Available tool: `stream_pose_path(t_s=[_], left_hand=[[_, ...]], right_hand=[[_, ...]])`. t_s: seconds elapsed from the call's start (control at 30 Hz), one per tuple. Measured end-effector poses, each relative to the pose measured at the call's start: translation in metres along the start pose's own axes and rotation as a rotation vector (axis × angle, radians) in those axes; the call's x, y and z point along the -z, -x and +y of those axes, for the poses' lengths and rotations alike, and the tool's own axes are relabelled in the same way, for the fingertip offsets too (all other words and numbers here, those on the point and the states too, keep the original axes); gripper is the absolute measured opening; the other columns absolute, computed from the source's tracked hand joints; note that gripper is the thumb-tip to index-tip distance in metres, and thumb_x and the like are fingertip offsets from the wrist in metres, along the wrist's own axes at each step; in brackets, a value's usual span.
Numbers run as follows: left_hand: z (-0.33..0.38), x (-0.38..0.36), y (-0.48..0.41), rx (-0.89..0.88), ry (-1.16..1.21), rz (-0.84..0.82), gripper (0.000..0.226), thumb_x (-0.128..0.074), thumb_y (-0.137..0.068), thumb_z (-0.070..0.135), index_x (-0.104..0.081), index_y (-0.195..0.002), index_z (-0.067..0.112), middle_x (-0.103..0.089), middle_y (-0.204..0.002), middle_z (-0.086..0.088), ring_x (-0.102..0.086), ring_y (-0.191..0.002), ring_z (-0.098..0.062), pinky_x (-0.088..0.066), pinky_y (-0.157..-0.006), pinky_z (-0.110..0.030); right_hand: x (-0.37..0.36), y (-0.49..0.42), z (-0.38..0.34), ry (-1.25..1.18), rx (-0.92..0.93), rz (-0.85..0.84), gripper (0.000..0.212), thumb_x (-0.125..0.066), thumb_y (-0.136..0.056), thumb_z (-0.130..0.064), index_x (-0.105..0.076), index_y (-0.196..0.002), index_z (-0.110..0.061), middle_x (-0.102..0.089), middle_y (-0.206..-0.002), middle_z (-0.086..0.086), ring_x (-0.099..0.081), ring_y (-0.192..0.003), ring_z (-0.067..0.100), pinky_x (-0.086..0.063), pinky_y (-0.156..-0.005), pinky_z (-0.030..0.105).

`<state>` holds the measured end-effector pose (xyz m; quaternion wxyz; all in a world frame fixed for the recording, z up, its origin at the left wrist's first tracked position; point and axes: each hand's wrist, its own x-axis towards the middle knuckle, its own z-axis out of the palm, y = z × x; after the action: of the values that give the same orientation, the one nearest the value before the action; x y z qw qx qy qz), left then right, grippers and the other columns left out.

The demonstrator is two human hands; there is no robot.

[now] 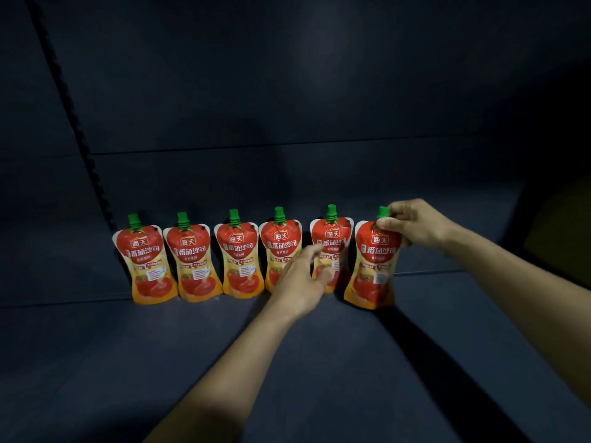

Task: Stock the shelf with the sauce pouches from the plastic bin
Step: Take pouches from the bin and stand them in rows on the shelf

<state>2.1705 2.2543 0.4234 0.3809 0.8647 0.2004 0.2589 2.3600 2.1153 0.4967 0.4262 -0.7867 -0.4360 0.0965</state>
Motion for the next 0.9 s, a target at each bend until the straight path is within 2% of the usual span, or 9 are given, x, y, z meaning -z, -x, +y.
stream_pose_path(t_s=[0.1,0.23,0.33,0.47,0.57,0.67,0.83,0.9], left_hand=[[0.013,0.002,-0.016,-0.104,-0.202,0.049,0.065,-0.059,-0.096,0.026,-0.027,-0.153,0.024,-0.026,-0.158,0.008,-0.022,-0.146,-0.012,-0.022,-0.115,-0.028],[0.021,0.001,-0.041,-0.133,-0.360,0.025,0.077,-0.058,-0.096,0.030,-0.010,-0.157,0.023,-0.009,-0.164,0.006,-0.005,-0.151,-0.014,-0.014,-0.121,-0.033],[0.022,-0.003,-0.050,-0.124,-0.416,-0.004,0.081,-0.058,-0.096,0.032,-0.005,-0.157,0.021,-0.009,-0.164,0.003,-0.005,-0.151,-0.014,-0.014,-0.121,-0.032],[0.020,-0.005,-0.052,-0.127,-0.438,-0.001,0.079,-0.058,-0.096,0.032,-0.007,-0.157,0.019,-0.012,-0.164,0.001,-0.006,-0.151,-0.015,-0.014,-0.120,-0.032],[0.018,-0.003,-0.052,-0.141,-0.458,0.003,0.077,-0.057,-0.097,0.031,-0.009,-0.156,0.019,-0.013,-0.164,0.001,-0.007,-0.151,-0.015,-0.014,-0.120,-0.031],[0.016,-0.002,-0.051,-0.152,-0.484,-0.003,0.077,-0.057,-0.097,0.031,-0.009,-0.156,0.019,-0.013,-0.164,0.001,-0.008,-0.151,-0.015,-0.015,-0.120,-0.032],[0.014,-0.001,-0.050,-0.188,-0.575,-0.004,0.078,-0.057,-0.097,0.031,-0.007,-0.156,0.019,-0.010,-0.164,0.001,-0.005,-0.151,-0.015,-0.011,-0.121,-0.031],[0.014,0.000,-0.049,-0.205,-0.616,0.004,0.080,-0.057,-0.097,0.031,-0.005,-0.156,0.021,-0.007,-0.165,0.003,-0.002,-0.152,-0.014,-0.008,-0.121,-0.032]], right_hand=[[0.004,-0.012,0.011,0.016,-0.030,0.000,0.016,-0.061,-0.092,-0.019,-0.063,-0.095,-0.004,-0.067,-0.085,0.004,-0.065,-0.081,0.018,-0.053,-0.058,0.028],[0.003,-0.024,0.021,0.020,-0.041,0.041,0.017,-0.061,-0.093,-0.020,-0.061,-0.095,-0.003,-0.068,-0.091,0.010,-0.066,-0.089,0.025,-0.059,-0.070,0.041],[0.002,-0.032,0.023,0.021,-0.043,0.060,0.016,-0.062,-0.092,-0.022,-0.062,-0.093,-0.006,-0.069,-0.095,0.012,-0.067,-0.094,0.029,-0.058,-0.079,0.047],[-0.002,-0.042,0.023,0.026,-0.041,0.052,0.015,-0.061,-0.092,-0.026,-0.060,-0.099,-0.013,-0.068,-0.110,0.013,-0.065,-0.102,0.028,-0.055,-0.088,0.047],[-0.006,-0.045,0.021,0.045,-0.043,0.068,0.014,-0.060,-0.093,-0.026,-0.059,-0.099,-0.013,-0.066,-0.112,0.013,-0.063,-0.104,0.027,-0.054,-0.090,0.046],[-0.009,-0.045,0.021,0.059,-0.068,0.083,0.027,-0.058,-0.093,-0.027,-0.060,-0.113,-0.009,-0.064,-0.120,0.013,-0.061,-0.110,0.028,-0.052,-0.095,0.047],[-0.018,-0.040,0.021,0.143,-0.136,0.139,0.044,-0.060,-0.093,-0.026,-0.047,-0.132,-0.012,-0.057,-0.129,0.012,-0.056,-0.118,0.030,-0.050,-0.096,0.044],[-0.022,-0.033,0.022,0.221,-0.148,0.211,0.055,-0.062,-0.091,-0.027,-0.040,-0.140,-0.016,-0.050,-0.137,0.012,-0.047,-0.127,0.031,-0.046,-0.101,0.047]])
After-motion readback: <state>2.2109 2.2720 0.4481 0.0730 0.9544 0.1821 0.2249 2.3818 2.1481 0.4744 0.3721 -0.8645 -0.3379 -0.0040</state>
